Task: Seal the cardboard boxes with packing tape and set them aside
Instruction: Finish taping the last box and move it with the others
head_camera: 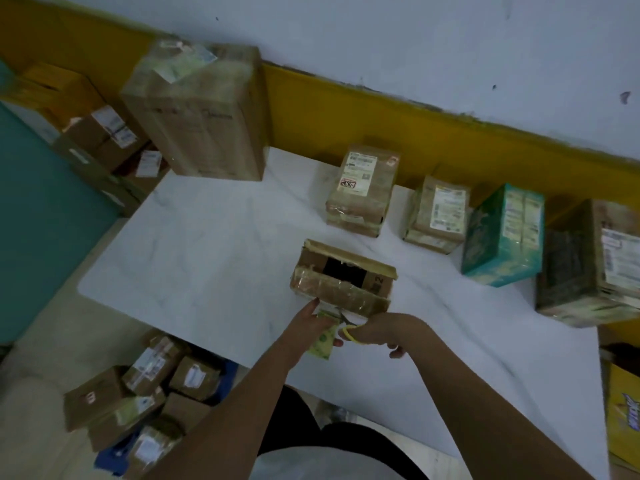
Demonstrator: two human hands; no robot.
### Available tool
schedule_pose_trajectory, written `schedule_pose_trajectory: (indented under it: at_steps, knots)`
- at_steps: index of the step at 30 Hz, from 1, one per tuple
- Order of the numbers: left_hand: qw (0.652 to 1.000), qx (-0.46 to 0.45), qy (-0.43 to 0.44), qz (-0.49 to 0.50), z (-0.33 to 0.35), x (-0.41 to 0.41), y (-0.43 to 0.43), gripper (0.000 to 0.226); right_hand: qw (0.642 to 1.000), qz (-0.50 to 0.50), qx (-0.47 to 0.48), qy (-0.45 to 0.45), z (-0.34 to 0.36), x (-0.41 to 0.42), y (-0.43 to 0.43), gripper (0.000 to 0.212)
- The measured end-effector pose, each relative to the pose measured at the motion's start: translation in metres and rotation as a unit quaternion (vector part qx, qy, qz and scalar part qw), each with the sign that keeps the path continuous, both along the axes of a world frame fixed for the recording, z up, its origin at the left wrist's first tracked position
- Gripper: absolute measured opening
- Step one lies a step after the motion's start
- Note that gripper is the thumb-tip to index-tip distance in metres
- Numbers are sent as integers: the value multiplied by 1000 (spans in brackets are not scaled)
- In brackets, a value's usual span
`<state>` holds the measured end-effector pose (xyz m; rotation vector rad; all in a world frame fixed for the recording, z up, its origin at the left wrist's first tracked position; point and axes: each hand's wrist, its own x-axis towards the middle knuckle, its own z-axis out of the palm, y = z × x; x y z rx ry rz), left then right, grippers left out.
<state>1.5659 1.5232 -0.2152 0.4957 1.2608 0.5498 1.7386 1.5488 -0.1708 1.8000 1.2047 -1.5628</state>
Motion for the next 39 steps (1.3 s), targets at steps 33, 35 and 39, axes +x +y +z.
schedule_pose_trajectory:
  at_steps: [33, 35, 39]
  knots:
    - [990, -48, 66, -112, 1, -18, 8, 23, 960, 102, 216, -149, -57, 62, -77, 31]
    - [992, -39, 52, -110, 2, -13, 2, 23, 953, 76, 242, -164, -58, 62, -82, 26]
    - [992, -6, 32, -119, 16, -6, -11, 23, 912, 22, 388, -133, -43, 44, -80, 20]
